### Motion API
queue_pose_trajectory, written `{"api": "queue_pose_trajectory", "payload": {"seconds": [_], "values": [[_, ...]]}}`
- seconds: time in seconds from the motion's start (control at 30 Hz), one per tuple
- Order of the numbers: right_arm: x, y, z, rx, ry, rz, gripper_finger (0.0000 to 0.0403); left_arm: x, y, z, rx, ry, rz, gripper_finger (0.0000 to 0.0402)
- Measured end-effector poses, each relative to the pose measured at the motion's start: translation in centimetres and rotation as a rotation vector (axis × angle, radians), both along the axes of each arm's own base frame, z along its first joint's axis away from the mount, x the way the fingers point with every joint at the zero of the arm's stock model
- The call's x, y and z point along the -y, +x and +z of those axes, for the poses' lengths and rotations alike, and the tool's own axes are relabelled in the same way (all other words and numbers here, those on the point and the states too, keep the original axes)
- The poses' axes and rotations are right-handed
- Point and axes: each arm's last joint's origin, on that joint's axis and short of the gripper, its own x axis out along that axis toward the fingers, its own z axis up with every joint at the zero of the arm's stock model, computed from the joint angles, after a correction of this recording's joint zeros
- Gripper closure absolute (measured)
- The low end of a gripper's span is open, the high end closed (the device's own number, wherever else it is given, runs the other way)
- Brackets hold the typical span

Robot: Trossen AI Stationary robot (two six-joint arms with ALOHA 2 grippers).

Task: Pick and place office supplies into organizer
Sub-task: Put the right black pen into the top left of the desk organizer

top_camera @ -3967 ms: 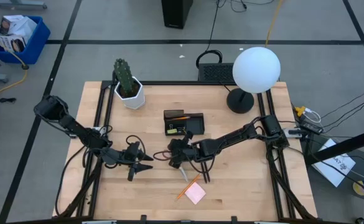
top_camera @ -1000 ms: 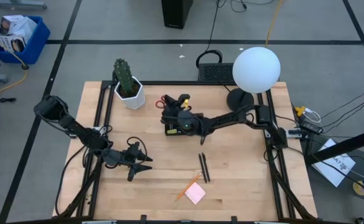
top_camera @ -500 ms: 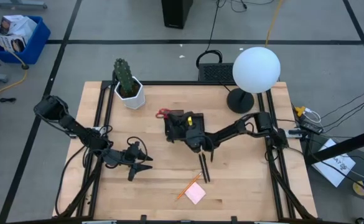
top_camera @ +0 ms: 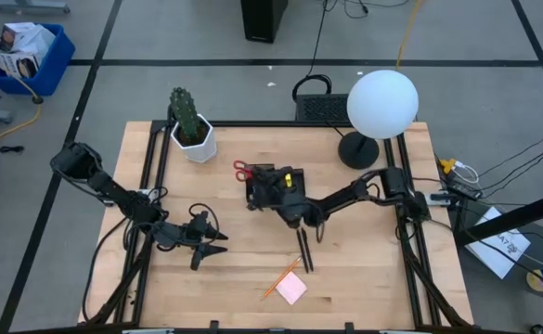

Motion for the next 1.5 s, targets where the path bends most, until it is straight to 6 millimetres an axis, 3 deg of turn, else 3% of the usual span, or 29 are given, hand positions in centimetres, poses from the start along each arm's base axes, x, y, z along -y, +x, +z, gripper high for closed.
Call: {"api": "queue_pose_trajectory", "payload": {"seconds": [0.13,0.27,0.4,0.53,0.77,1.0,1.23,1.37,1.5], "values": [[-1.7,-0.8,2.1,0.196,0.081,-0.071,0.0288,0.0,0.0,0.0,-0.001,0.001,0.000,0.0213],[-4.6,-1.7,3.1,0.107,0.086,-0.129,0.0281,0.0,0.0,-0.1,-0.010,0.007,0.000,0.0213],[-7.8,-2.7,3.9,0.041,0.068,-0.108,0.0289,0.0,0.0,-0.1,-0.013,0.010,0.000,0.0213],[-8.9,-3.8,6.7,0.158,0.144,-0.145,0.0299,0.0,0.0,-0.2,-0.015,0.016,0.002,0.0213],[-13.2,-6.4,8.5,0.222,0.222,-0.117,0.0324,-0.1,-0.1,-0.2,-0.020,0.005,0.006,0.0213],[-18.8,-9.8,8.8,0.363,0.374,-0.044,0.0346,-0.1,-0.1,-0.2,-0.021,-0.009,0.012,0.0213],[-22.7,-12.4,8.8,0.471,0.515,0.112,0.0365,0.0,0.0,-0.1,-0.009,-0.016,0.019,0.0213],[-24.1,-13.2,8.8,0.450,0.528,0.257,0.0367,0.0,0.0,0.1,0.005,-0.026,0.019,0.0213],[-24.4,-14.0,8.7,0.459,0.526,0.135,0.0368,0.0,0.0,0.1,0.005,-0.026,0.019,0.0213]]}}
